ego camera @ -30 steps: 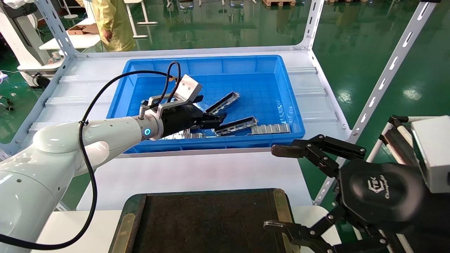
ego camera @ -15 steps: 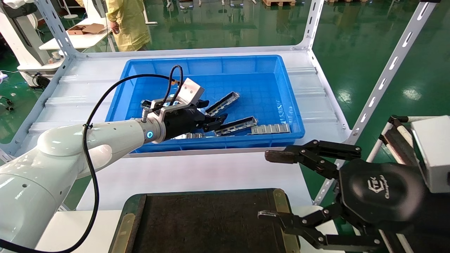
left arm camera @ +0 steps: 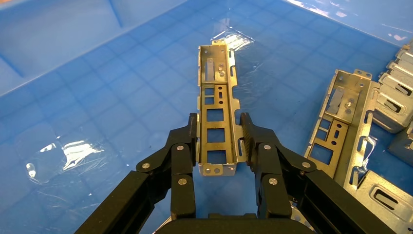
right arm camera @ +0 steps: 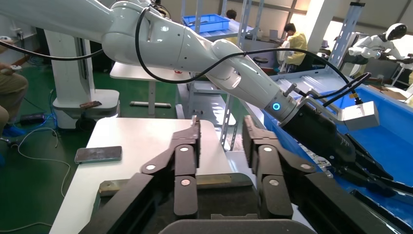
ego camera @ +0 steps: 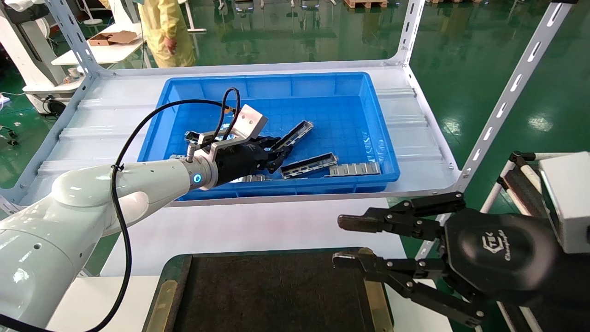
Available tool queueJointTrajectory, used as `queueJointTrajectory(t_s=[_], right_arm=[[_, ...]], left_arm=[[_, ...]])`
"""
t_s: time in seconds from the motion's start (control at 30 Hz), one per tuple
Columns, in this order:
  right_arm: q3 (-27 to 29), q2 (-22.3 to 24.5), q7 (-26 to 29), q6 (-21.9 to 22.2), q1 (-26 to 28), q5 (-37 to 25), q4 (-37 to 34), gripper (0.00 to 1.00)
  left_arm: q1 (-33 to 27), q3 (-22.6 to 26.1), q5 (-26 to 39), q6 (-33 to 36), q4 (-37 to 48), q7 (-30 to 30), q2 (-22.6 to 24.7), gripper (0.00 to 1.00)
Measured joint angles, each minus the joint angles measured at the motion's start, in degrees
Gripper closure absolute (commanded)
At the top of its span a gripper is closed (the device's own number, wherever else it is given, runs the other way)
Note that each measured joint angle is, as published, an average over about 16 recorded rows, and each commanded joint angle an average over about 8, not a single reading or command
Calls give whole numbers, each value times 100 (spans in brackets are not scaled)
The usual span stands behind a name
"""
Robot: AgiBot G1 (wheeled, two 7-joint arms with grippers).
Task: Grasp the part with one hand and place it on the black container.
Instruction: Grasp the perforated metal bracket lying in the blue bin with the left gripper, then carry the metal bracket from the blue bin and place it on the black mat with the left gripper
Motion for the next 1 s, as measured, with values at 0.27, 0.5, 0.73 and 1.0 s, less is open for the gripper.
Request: queueJointTrajectory(t_s=[0.27, 0.5, 0.73, 1.0], right_arm=[[0, 0, 0, 0, 0, 0, 0, 100], [0, 0, 0, 0, 0, 0, 0, 100], [0, 0, 0, 0, 0, 0, 0, 100], [-1, 0, 0, 0, 0, 0, 0, 100]], left_arm=[[-38, 109, -213, 86, -5, 136, -29, 100], [-194, 64, -465, 458, 16, 468, -112, 100], [-430, -99, -772, 1217, 85, 877, -294, 100], [-584, -286, -1096, 2376, 30, 1165, -661, 100]])
